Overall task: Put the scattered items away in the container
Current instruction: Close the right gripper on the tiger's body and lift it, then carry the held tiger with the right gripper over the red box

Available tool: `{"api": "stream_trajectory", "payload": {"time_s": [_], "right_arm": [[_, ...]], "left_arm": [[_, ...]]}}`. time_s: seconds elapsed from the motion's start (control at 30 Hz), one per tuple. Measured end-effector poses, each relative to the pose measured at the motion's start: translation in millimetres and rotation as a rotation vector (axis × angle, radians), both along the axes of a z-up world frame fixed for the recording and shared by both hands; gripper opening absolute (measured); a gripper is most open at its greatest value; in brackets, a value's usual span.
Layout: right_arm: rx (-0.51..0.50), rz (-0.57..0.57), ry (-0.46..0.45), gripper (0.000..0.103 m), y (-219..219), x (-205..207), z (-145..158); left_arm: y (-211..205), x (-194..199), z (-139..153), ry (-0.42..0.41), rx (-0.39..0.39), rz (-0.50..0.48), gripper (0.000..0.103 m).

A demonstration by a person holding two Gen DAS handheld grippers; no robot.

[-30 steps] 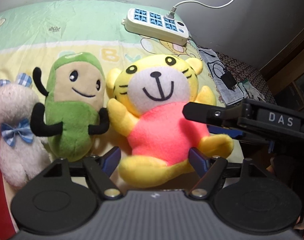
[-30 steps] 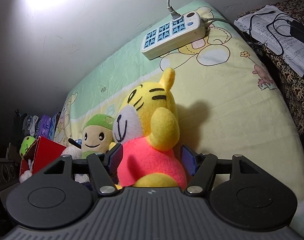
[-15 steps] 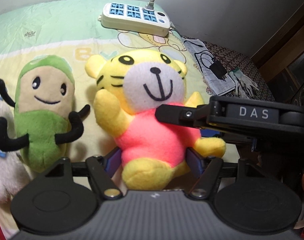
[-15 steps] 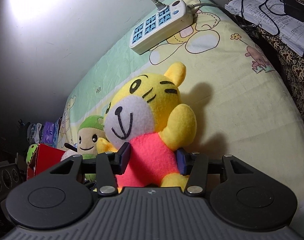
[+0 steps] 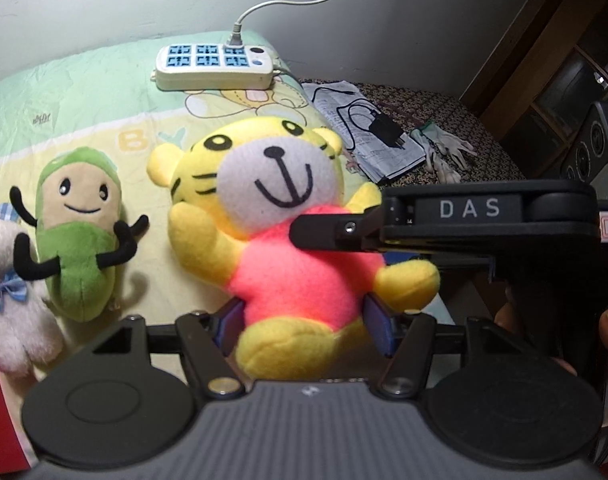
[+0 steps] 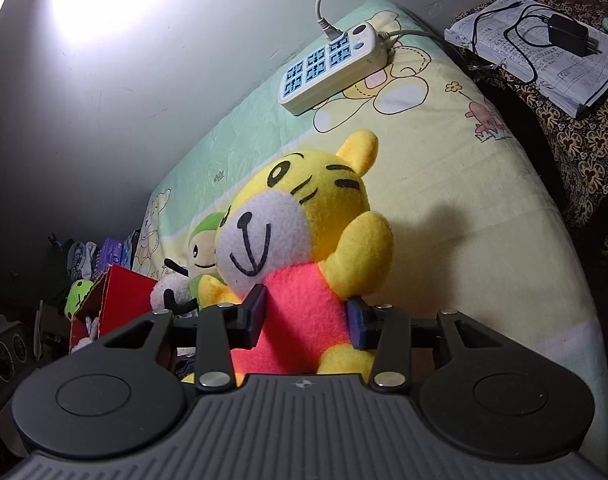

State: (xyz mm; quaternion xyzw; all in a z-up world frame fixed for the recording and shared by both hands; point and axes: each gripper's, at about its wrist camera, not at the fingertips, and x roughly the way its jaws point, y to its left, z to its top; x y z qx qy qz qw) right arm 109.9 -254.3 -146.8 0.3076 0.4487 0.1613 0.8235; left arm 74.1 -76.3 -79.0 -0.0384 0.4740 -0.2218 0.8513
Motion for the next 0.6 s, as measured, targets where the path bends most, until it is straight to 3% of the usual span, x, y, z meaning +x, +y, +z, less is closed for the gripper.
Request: {"api": "stream_trajectory", "payload": {"time_s": [0.27,0.6], "right_arm": [[-0.019,0.033,-0.092,0.044,27.6,-25.1,34.0],[0.004,0.084,-0.191,0.044,87.3,-41.3,67.6]], "left_arm": [[20.2,-36.2,28.7,-0.089,0.000,0.011,0.061],[81.6,-71.9,66.7,-0.200,-0.009,0.074,0.061]]}}
